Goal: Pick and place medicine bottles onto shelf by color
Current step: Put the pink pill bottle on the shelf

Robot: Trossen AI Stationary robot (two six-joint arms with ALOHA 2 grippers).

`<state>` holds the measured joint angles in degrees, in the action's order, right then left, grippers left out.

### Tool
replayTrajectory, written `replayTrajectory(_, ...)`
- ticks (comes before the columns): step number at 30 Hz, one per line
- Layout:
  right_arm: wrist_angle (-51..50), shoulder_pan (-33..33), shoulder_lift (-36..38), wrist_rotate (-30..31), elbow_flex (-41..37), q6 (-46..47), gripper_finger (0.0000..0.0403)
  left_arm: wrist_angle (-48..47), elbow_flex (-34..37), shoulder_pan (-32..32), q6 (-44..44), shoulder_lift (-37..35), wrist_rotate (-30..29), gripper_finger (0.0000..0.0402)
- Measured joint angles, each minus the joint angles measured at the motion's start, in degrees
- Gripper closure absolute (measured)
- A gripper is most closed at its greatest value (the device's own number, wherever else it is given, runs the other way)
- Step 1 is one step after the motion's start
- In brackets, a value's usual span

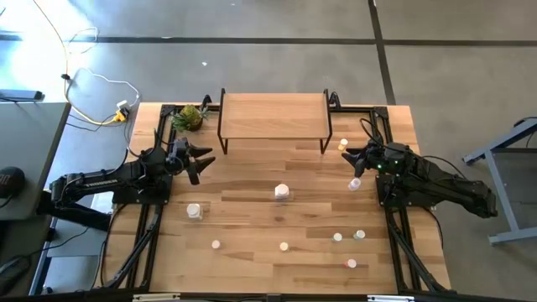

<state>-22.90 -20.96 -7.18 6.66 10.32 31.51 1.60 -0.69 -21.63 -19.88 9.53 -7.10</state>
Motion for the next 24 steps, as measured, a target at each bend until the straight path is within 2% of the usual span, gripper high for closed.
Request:
replayTrajectory(3,0.0,0.0,0.0,0.0,0.0,0.0,0.0227,0.1,0.0,0.0,-6.9,0.0,0.0,0.0195)
replayTrajectory(7,0.0,0.0,0.0,0.0,0.0,0.0,0.0227,0.1,0.0,0.0,-20.8,0.0,0.0,0.0195)
replayTrajectory(9,0.0,0.0,0.0,0.0,0.0,0.0,0.0227,0.1,0.0,0.0,-24.3,0.0,0.0,0.0195)
replayTrajectory(14,0.0,0.0,0.0,0.0,0.0,0.0,0.0227,0.1,0.0,0.0,-28.0,0.0,0.0,0.0195)
replayTrajectory(24,0.0,0.0,0.0,0.0,0.0,0.0,0.0227,0.0,0.0,0.0,-26.7,0.0,0.7,0.0188)
